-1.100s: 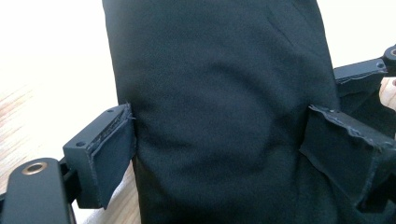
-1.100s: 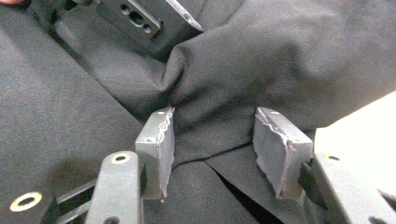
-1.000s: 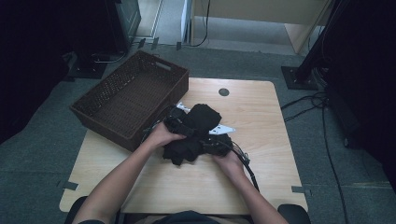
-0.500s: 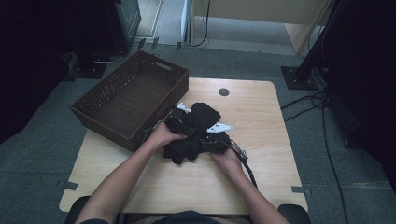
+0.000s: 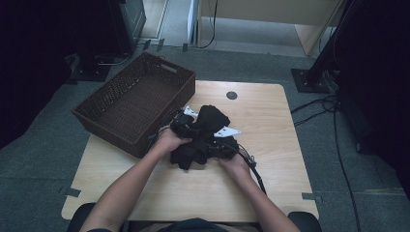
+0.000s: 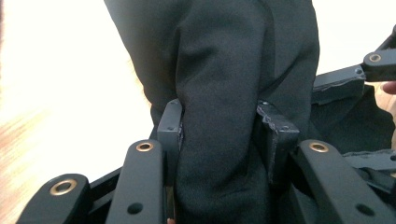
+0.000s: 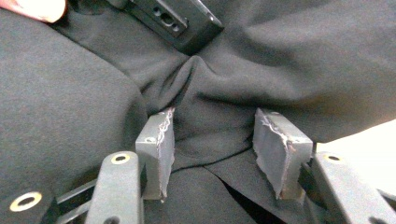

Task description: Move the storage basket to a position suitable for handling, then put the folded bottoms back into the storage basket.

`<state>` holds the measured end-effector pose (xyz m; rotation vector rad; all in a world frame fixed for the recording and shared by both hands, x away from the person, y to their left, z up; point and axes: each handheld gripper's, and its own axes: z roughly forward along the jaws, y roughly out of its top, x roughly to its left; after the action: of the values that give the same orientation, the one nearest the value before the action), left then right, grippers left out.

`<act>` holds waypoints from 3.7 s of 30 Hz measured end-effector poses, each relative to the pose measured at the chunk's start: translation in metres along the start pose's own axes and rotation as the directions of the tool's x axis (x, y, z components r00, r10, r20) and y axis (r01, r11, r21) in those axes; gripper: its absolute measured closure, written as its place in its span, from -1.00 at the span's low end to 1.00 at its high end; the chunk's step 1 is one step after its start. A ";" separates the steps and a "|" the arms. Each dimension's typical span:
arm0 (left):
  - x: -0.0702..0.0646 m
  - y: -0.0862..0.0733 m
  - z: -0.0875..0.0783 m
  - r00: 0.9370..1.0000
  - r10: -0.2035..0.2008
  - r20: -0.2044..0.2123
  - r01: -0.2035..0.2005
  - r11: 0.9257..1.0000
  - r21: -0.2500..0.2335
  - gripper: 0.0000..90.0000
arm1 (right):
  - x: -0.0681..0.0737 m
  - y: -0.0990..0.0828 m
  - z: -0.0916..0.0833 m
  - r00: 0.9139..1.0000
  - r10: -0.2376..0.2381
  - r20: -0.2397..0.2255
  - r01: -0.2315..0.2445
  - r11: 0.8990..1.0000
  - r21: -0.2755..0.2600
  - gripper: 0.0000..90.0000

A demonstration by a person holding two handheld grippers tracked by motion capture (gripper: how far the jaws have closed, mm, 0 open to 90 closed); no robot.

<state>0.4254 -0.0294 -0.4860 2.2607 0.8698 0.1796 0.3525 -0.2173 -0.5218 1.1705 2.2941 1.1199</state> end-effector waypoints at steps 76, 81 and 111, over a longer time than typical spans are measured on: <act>0.007 0.040 -0.051 0.997 0.076 -0.027 -0.073 0.994 0.087 0.62 | -0.006 -0.019 -0.031 1.000 -0.022 0.009 0.022 1.000 -0.009 -0.13; 0.011 0.048 -0.067 0.996 0.079 -0.033 -0.076 0.994 0.075 0.62 | -0.007 -0.019 -0.030 1.000 -0.022 0.015 0.022 1.000 -0.004 -0.13; 0.062 0.096 -0.164 0.993 0.045 -0.106 -0.046 0.999 -0.009 0.62 | -0.005 -0.021 -0.025 1.000 -0.017 0.019 0.016 1.000 0.021 -0.19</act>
<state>0.4662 0.0508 -0.3075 2.2786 0.8698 0.3263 0.3300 -0.2414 -0.5224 1.1626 2.3025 1.0770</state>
